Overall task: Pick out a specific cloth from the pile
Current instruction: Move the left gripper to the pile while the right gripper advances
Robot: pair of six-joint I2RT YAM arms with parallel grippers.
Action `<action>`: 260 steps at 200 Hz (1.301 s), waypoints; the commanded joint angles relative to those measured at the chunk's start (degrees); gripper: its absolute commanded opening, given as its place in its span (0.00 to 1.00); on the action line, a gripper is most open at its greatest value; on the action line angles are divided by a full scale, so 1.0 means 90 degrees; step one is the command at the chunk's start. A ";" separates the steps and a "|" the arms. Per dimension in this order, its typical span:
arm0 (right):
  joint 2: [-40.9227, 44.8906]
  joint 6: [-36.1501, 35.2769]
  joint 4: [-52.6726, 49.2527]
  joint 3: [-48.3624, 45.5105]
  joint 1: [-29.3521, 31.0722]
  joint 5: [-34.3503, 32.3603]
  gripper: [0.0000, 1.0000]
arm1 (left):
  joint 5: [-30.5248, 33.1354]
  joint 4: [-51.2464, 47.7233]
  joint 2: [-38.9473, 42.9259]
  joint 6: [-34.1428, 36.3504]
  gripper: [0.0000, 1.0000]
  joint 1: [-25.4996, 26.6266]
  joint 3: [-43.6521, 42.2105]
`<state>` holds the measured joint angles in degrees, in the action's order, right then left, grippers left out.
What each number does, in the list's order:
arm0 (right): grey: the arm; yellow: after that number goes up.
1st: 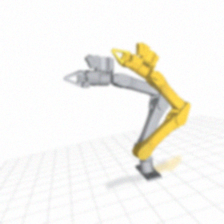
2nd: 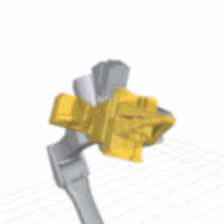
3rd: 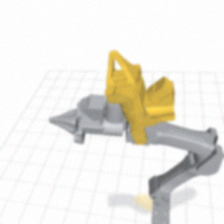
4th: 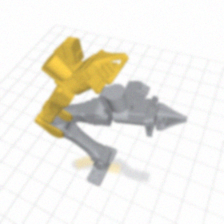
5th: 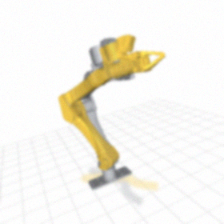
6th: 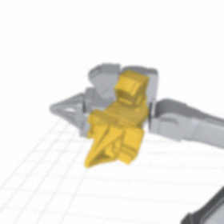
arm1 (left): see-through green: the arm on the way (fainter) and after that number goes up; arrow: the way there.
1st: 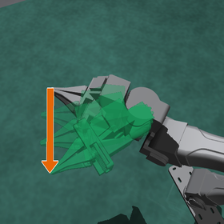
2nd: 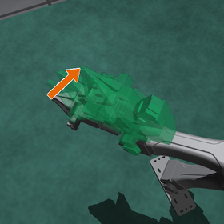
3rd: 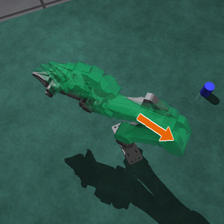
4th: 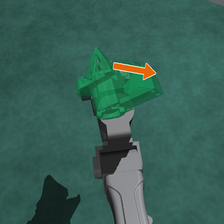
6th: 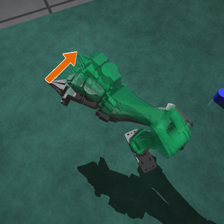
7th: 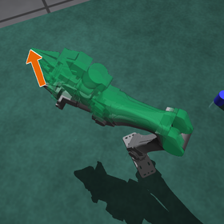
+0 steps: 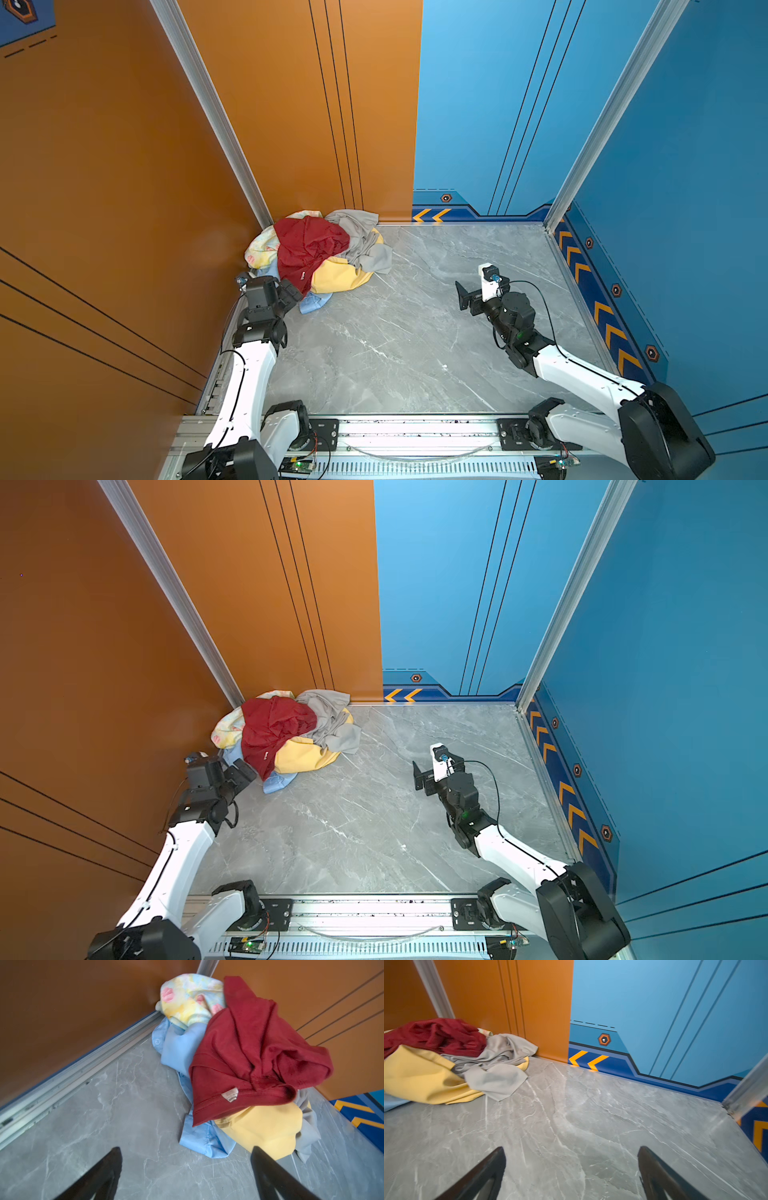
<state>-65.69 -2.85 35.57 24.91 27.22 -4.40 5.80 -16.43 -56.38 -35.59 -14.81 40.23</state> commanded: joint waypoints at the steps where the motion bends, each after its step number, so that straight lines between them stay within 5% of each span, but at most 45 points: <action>1: -0.0185 -0.0226 0.0110 0.0049 0.0246 0.1045 1.00 | -0.1407 -0.0114 -0.0364 -0.1132 0.94 -0.0654 -0.0112; 37: -0.0388 -0.0832 -0.0106 0.0220 0.1030 0.1526 0.99 | -0.2620 0.0514 -0.1335 -0.1638 0.90 -0.1648 -0.0065; 71: -0.0447 -0.1173 -0.0078 0.0250 0.1738 0.1458 1.00 | -0.3266 0.1330 -0.2134 -0.1989 0.90 -0.1986 0.0025; 168: -0.0442 -0.1626 0.0085 0.0233 0.2666 0.0956 1.00 | -0.3995 0.2247 -0.3847 -0.2493 0.97 -0.2251 0.0566; 260: -0.0725 -0.1626 0.0128 0.0328 0.2786 0.0939 1.00 | -0.4142 0.2829 -0.4907 -0.2665 0.92 -0.2330 0.1414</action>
<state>-71.05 -16.75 35.55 26.06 51.86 5.56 -29.85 7.03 -98.35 -58.92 -35.31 50.50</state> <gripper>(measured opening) 0.997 0.932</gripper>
